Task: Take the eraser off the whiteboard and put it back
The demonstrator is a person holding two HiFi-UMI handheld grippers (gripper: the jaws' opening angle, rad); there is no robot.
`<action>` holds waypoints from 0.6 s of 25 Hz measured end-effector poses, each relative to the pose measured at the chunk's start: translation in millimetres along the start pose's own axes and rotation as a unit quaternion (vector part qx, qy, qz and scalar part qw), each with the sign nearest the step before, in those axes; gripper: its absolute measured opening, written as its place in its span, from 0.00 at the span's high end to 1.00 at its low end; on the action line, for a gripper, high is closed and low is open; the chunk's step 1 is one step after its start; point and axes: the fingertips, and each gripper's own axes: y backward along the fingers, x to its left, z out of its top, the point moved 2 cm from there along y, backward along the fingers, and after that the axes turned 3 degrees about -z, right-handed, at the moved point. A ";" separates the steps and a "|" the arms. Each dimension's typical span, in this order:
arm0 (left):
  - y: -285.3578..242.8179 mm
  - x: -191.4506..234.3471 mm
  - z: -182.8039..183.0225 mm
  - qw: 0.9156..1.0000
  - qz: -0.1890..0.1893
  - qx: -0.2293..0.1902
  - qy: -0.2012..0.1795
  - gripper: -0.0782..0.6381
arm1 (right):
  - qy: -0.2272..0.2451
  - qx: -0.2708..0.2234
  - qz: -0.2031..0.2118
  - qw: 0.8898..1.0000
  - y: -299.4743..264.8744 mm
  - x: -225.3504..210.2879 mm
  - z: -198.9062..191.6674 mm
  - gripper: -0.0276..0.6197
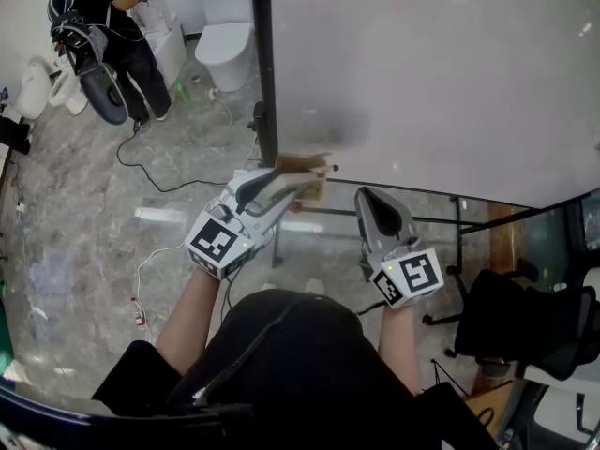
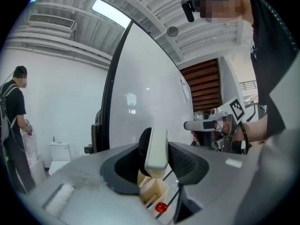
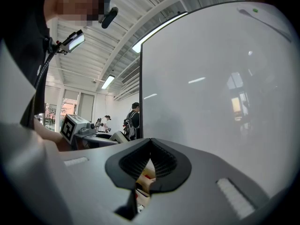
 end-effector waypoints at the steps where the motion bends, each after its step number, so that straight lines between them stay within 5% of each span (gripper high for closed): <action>1: -1.0 0.6 -0.3 1.000 -0.001 0.002 -0.002 0.63 | 0.000 0.000 -0.001 1.000 0.4 -0.7 0.0 0.94; 15: -20.8 2.5 -21.0 0.996 -0.045 0.063 -0.046 0.64 | -0.001 0.004 -0.016 1.000 8.4 -9.3 -1.7 0.94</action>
